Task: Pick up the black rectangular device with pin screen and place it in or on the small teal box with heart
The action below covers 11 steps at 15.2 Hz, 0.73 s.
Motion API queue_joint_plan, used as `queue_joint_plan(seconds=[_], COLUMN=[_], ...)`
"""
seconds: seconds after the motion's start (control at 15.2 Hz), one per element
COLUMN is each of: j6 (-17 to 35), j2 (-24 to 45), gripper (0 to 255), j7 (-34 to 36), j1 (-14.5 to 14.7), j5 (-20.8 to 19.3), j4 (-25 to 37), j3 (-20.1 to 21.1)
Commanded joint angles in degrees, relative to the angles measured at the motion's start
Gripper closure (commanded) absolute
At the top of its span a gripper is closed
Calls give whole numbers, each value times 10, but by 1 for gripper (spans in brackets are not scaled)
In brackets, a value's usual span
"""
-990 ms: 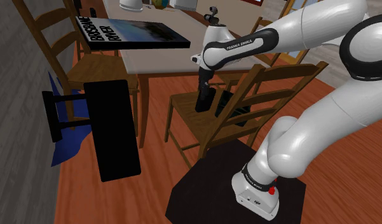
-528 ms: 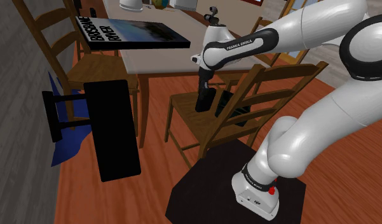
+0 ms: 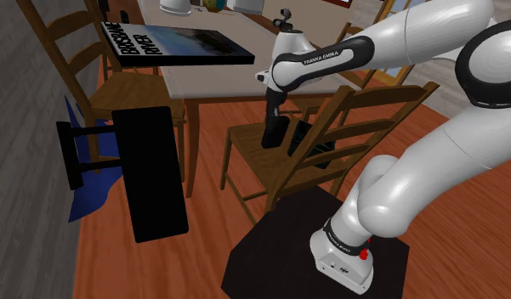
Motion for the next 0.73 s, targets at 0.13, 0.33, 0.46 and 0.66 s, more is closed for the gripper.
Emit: queue_joint_plan(seconds=[0.13,0.33,0.46,0.66], j6=[-32,-57,-74,-98], j2=[-16,-26,-32,-40], gripper=[255,255,255,255], j7=[2,3,3,3], j1=[0,0,0,0], j5=[-2,-3,-3,-2], j4=[16,32,42,59], j3=[5,8,10,13])
